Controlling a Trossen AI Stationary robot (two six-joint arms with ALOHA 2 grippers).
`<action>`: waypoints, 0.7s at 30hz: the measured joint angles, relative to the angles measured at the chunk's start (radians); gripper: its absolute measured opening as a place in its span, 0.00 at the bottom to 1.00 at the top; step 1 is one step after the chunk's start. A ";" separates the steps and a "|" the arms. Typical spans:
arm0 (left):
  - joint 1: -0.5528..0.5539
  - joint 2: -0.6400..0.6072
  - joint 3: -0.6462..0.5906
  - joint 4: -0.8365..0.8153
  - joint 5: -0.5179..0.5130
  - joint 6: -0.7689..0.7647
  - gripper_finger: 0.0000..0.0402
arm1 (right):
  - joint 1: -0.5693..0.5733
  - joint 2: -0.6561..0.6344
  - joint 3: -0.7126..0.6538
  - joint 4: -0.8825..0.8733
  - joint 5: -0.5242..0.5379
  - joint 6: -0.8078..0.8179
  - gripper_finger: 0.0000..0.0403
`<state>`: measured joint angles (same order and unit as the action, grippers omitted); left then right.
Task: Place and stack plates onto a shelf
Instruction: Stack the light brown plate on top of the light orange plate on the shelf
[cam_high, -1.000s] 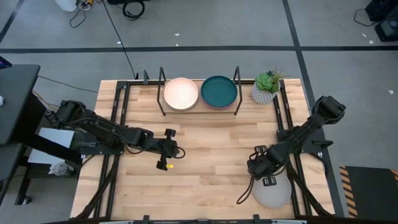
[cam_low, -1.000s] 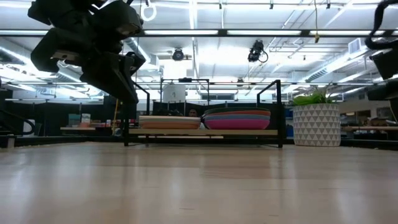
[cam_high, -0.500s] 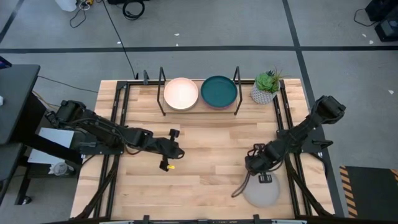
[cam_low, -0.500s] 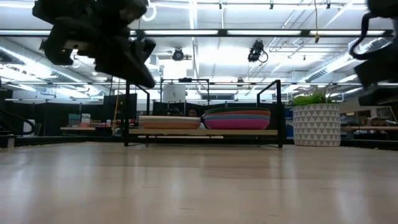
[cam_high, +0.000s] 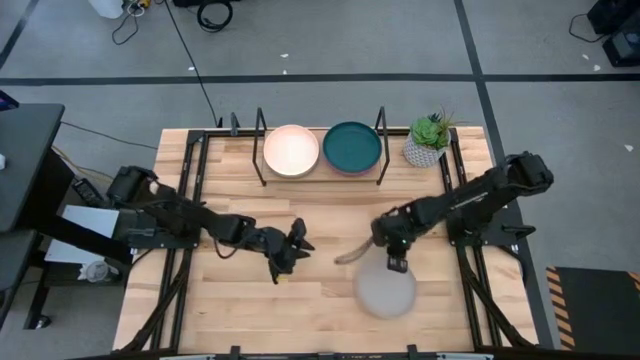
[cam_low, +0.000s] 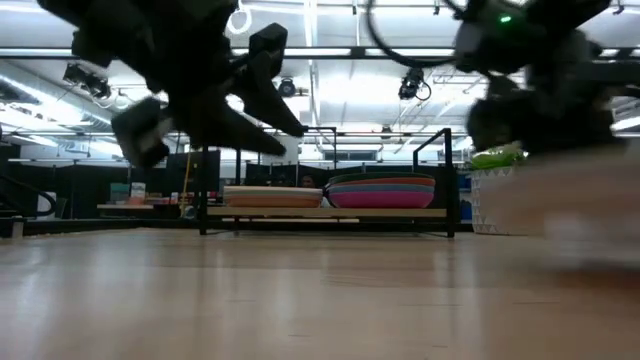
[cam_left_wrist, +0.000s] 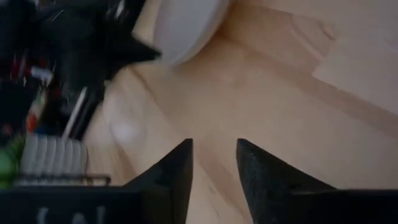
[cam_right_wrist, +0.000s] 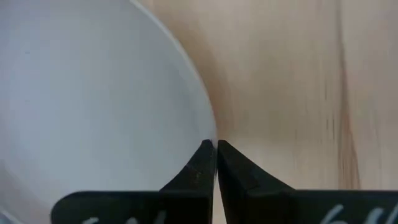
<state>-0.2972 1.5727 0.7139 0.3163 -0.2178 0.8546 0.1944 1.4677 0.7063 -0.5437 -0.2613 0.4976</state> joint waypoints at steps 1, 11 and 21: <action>-0.004 0.022 0.000 0.023 0.001 0.031 0.34 | -0.025 -0.001 0.000 0.031 -0.028 -0.001 0.03; -0.006 0.163 0.000 0.324 -0.126 0.206 0.35 | -0.181 -0.002 0.000 0.200 -0.123 0.026 0.03; 0.003 0.163 0.001 0.369 -0.075 0.230 0.38 | -0.228 -0.002 0.037 0.244 -0.146 0.006 0.03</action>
<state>-0.2947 1.7359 0.7146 0.6849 -0.2931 1.0844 -0.0339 1.4662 0.7435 -0.2998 -0.4072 0.5038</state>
